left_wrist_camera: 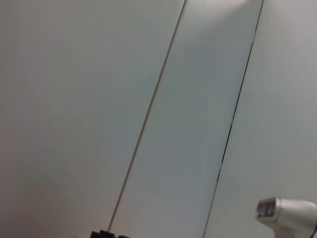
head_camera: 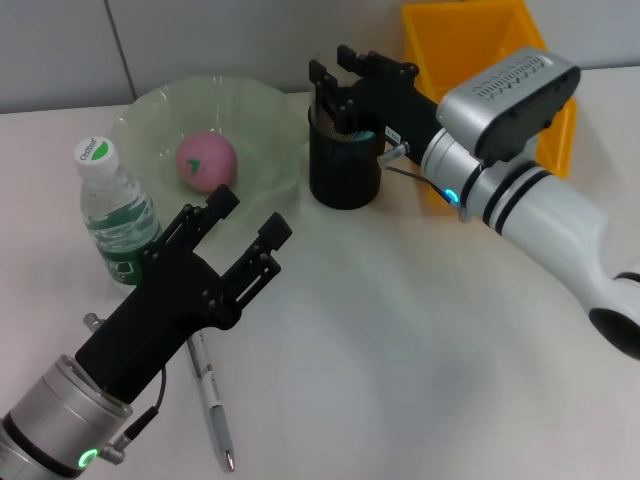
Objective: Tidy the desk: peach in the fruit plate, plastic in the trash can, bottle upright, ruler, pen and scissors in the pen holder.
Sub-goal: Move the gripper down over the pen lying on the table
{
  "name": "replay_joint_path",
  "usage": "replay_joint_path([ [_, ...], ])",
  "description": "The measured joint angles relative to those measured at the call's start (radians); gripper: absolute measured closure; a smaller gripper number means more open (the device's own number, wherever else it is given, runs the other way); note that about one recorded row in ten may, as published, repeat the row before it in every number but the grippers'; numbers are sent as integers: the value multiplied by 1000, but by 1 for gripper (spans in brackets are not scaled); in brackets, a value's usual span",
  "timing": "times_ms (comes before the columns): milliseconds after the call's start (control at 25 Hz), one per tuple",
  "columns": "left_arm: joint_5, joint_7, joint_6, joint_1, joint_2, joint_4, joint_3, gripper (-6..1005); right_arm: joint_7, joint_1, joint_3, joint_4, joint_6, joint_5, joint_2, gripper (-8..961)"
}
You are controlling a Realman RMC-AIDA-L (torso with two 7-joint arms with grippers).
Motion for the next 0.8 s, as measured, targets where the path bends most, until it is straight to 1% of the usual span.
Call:
replay_joint_path([
  [80, 0, -3, 1, 0, 1, -1, -1, 268, 3, -15, 7, 3, -32, 0, 0, 715],
  [120, 0, -4, 1, 0, 2, -1, -1, 268, 18, -33, 11, 4, -73, 0, 0, 680],
  [280, 0, -4, 2, -4, 3, -8, -1, 268, 58, -55, 11, -1, -120, -2, -2, 448],
  [480, 0, -4, 12, -9, 1, -26, 0, 267, 73, -85, 22, -6, -162, -1, -4, 217],
  [560, 0, -4, 15, -9, 5, -28, 0, 267, 116, -136, 16, -9, -283, -8, -9, 213],
  [680, 0, -4, 15, -9, 7, -28, 0, 267, 138, -151, 13, -15, -317, -14, -11, 207],
  [720, 0, -4, 15, -9, 7, -28, 0, 267, 205, -181, 11, -49, -380, -52, -12, 205],
  [760, 0, -4, 15, -9, 7, -28, 0, 267, 205, -181, 11, -49, -380, -52, -12, 205],
  [800, 0, -4, 15, -9, 7, -28, 0, 267, 249, -196, 10, -73, -414, -83, -12, 205],
])
